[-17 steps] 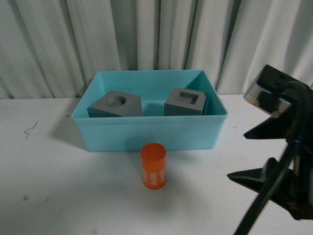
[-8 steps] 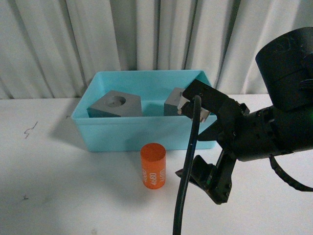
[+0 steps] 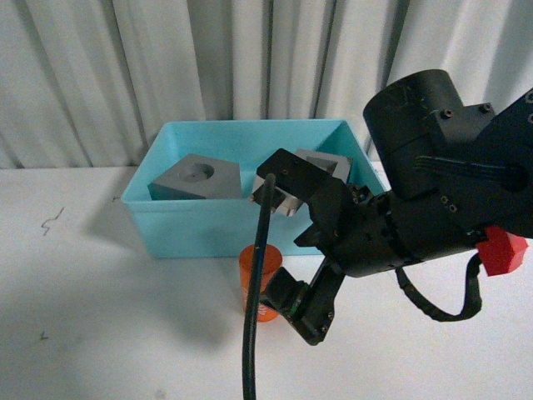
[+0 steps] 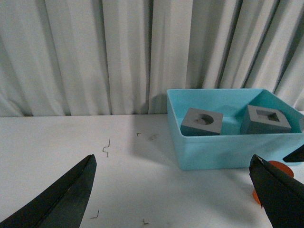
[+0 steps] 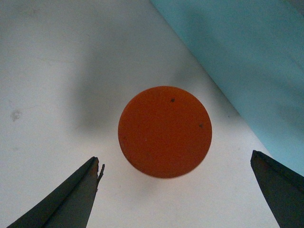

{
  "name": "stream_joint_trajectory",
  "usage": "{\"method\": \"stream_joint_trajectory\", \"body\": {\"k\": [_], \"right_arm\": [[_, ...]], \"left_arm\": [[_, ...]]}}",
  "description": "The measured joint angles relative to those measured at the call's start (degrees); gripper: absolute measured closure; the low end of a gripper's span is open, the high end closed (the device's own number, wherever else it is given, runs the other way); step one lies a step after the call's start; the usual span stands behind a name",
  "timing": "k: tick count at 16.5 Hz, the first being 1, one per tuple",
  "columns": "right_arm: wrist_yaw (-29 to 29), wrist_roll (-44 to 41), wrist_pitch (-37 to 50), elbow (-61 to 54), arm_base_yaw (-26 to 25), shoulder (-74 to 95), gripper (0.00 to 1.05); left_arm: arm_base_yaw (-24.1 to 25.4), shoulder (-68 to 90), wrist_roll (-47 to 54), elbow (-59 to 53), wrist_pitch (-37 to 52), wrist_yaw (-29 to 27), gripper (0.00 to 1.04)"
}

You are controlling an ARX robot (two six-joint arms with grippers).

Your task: Place gray and orange parts in blue box

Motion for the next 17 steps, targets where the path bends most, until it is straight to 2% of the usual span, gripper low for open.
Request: {"method": "stream_joint_trajectory", "body": {"k": [5, 8, 10, 13, 15, 17], "right_arm": [[1.55, 1.68, 0.63, 3.04, 2.05, 2.86, 0.08], [1.86, 1.97, 0.33, 3.30, 2.60, 2.89, 0.41], [2.47, 2.01, 0.66, 3.28, 2.60, 2.89, 0.57], [2.45, 4.13, 5.11, -0.96, 2.62, -1.09, 0.58], [1.60, 10.93, 12.46, -4.44, 2.12, -11.08, 0.58], [4.68, 17.75, 18.51, -2.62, -0.46, -19.89, 0.58]], "left_arm": [[0.00, 0.00, 0.00, 0.00, 0.00, 0.00, 0.07], [0.00, 0.00, 0.00, 0.00, 0.00, 0.00, 0.07], [0.00, 0.00, 0.00, 0.00, 0.00, 0.00, 0.07], [0.00, 0.00, 0.00, 0.00, 0.00, 0.00, 0.07], [0.00, 0.00, 0.00, 0.00, 0.00, 0.02, 0.07], [0.00, 0.00, 0.00, 0.00, 0.00, -0.04, 0.07]]}}
